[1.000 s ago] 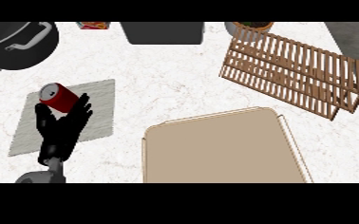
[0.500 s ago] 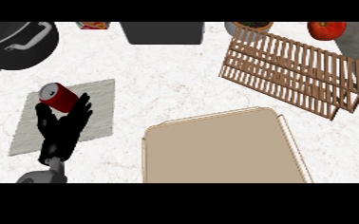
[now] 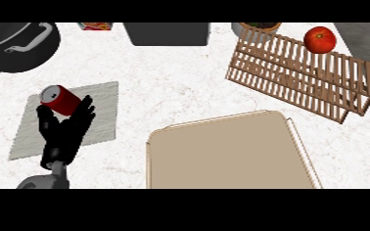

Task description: Pick the tomato from the tray and place it in the tiered shelf

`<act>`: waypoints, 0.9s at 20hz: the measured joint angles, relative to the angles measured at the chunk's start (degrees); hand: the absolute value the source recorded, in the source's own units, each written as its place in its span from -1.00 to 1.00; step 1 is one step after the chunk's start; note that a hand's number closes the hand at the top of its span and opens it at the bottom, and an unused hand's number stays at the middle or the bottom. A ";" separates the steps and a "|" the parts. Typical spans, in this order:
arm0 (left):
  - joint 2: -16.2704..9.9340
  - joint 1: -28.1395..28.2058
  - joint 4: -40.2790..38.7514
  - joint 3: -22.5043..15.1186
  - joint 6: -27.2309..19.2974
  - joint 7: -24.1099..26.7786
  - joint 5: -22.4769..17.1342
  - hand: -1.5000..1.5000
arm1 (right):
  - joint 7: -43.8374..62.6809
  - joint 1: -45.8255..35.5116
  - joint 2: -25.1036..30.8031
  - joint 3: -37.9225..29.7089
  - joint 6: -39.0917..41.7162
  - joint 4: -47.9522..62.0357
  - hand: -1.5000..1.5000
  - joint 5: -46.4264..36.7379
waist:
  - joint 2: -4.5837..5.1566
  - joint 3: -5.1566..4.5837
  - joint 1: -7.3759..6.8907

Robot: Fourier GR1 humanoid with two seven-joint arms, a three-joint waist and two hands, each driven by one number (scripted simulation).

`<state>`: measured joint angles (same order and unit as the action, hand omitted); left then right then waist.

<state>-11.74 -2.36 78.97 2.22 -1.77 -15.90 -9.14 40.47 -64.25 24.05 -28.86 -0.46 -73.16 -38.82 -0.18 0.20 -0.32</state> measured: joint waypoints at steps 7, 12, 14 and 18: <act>-0.45 0.48 0.13 0.59 0.79 -0.22 -0.12 0.00 | 0.24 2.10 2.94 -4.09 -7.16 -3.04 -1.00 1.00 | -0.01 -0.03 0.24; -0.40 0.14 -0.06 0.84 0.73 -0.52 0.14 0.00 | 3.95 3.18 7.59 -6.43 -9.96 -5.18 -1.00 -0.91 | -0.08 -0.03 0.48; 0.13 0.48 0.64 0.44 -0.03 -0.91 0.69 0.00 | 4.59 5.04 9.58 -8.90 -10.07 -6.95 -1.00 0.20 | -0.12 -0.06 0.69; 0.14 0.41 0.53 1.07 -0.21 -1.41 0.49 0.00 | 6.57 9.05 13.86 -14.79 -6.98 -11.18 -1.00 5.33 | -0.20 -0.07 1.13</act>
<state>-11.60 -1.95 79.49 3.28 -1.97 -17.30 -8.65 47.04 -55.19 37.91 -43.65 -7.43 -84.34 -33.49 -0.37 0.13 0.81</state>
